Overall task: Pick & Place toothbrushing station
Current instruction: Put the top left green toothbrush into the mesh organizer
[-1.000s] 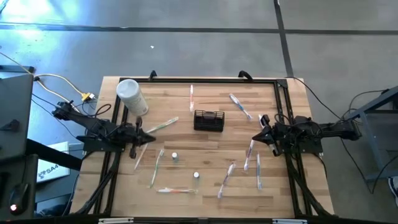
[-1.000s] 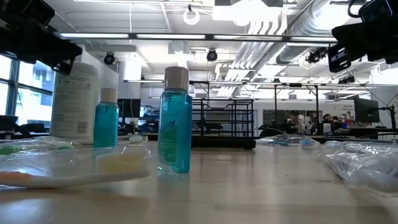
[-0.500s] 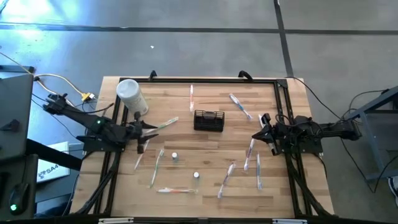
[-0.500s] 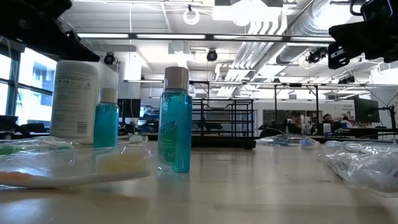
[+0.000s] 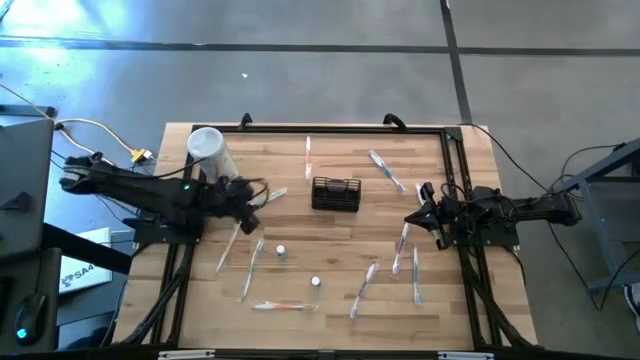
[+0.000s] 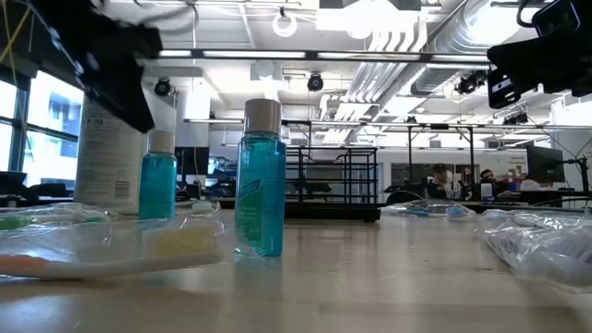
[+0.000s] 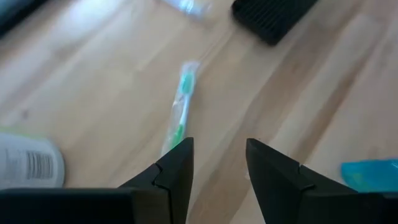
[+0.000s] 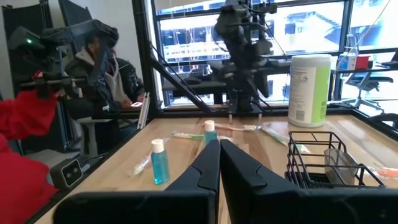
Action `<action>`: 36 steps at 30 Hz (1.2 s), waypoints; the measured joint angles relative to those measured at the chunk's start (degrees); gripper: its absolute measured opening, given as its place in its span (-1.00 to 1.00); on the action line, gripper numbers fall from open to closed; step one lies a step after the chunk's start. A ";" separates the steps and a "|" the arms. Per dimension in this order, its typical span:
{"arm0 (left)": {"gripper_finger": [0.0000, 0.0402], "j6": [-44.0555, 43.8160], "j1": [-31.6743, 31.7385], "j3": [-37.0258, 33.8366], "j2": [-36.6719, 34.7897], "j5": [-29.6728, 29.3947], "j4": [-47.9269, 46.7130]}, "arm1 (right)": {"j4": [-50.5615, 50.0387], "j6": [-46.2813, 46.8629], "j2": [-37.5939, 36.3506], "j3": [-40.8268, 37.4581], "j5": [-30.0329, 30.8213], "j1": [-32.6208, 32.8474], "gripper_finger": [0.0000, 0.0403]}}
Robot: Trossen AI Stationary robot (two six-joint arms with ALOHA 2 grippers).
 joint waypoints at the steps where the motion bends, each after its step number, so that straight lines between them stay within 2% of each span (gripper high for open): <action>1: -0.28 1.17 2.31 0.00 1.46 1.58 0.68 | -0.15 0.01 0.01 0.01 -0.02 0.00 -0.98; 6: -0.28 6.44 13.35 0.02 8.40 10.94 3.62 | -1.41 2.52 0.01 0.01 -0.02 0.01 -0.98; 11: -0.28 9.71 19.99 0.02 13.56 19.22 7.52 | -2.05 2.99 0.00 0.01 -0.02 -0.01 -0.98; 20: -0.28 9.65 24.63 0.04 18.68 20.05 9.09 | -3.01 4.52 0.01 0.01 -0.04 0.00 -0.98; 28: -0.28 10.72 24.65 0.04 22.40 20.29 8.96 | -3.04 4.48 0.01 0.00 -0.03 -0.01 -0.98; 36: -0.28 11.96 24.65 0.12 27.81 23.52 10.86 | -3.12 4.34 0.01 0.01 -0.04 0.00 -0.98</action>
